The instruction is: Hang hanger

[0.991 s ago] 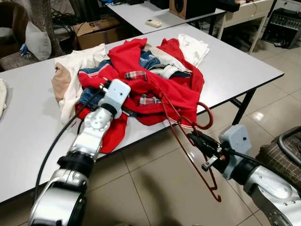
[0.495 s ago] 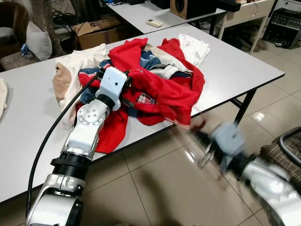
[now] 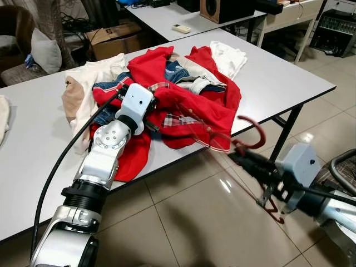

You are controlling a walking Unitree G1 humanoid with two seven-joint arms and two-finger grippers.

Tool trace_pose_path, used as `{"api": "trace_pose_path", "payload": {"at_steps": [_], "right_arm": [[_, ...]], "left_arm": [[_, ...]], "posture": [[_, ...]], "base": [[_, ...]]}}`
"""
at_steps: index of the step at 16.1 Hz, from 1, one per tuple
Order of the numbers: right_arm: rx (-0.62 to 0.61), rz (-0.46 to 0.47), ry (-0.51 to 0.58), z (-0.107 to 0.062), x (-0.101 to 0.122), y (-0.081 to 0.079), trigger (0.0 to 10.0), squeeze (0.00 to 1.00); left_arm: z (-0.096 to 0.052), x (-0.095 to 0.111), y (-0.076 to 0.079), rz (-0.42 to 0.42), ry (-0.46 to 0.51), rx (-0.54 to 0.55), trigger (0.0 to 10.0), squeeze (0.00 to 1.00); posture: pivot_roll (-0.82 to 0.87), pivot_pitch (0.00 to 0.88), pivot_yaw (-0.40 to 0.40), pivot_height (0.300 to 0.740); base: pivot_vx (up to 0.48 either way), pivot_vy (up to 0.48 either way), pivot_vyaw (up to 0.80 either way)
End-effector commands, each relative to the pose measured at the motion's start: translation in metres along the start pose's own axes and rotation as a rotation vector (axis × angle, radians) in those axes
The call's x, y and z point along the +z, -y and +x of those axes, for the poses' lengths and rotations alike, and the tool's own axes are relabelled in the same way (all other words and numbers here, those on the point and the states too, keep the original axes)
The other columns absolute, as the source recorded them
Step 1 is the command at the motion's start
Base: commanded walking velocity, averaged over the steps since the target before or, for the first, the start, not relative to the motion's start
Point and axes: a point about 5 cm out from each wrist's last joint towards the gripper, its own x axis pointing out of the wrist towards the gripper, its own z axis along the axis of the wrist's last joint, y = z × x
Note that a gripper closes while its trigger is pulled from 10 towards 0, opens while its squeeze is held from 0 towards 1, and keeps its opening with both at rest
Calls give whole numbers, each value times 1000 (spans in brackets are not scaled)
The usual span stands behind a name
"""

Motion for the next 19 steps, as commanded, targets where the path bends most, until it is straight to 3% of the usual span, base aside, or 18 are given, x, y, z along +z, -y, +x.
{"api": "trace_pose_path", "payload": {"at_steps": [1, 4, 8, 10, 12, 15, 19], "right_arm": [[72, 19, -30, -2, 1, -6, 10000, 0], [61, 31, -116, -5, -7, -3, 10000, 0], [-100, 7, -216, -13, -16, 21, 10000, 0], [-123, 30, -190, -14, -13, 24, 10000, 0], [-146, 63, -148, -10, -11, 27, 10000, 0], [-143, 87, -187, -1, -20, 24, 10000, 0], [-274, 150, -133, 9, -17, 36, 10000, 0]], "left_arm": [[2, 3, -7, 8, -9, 16, 0, 0], [3, 8, -10, 12, 13, 23, 0, 0], [-5, 11, -13, 40, 49, 34, 0, 0], [-5, 17, -13, 35, 92, 34, 0, 0], [-6, 32, -11, 31, 198, 27, 0, 0], [-6, 34, -2, 12, 222, -17, 0, 0], [-7, 31, 3, 49, 210, -67, 0, 0]], "posture": [[-218, 0, 121, 740], [-218, 0, 123, 740], [-217, 0, 126, 740], [-217, 0, 126, 740], [-213, 0, 120, 740], [-212, 0, 117, 740], [-209, 0, 113, 740]], "base": [[0, 0, 0], [0, 0, 0], [0, 0, 0], [0, 0, 0], [0, 0, 0], [0, 0, 0], [0, 0, 0]]}}
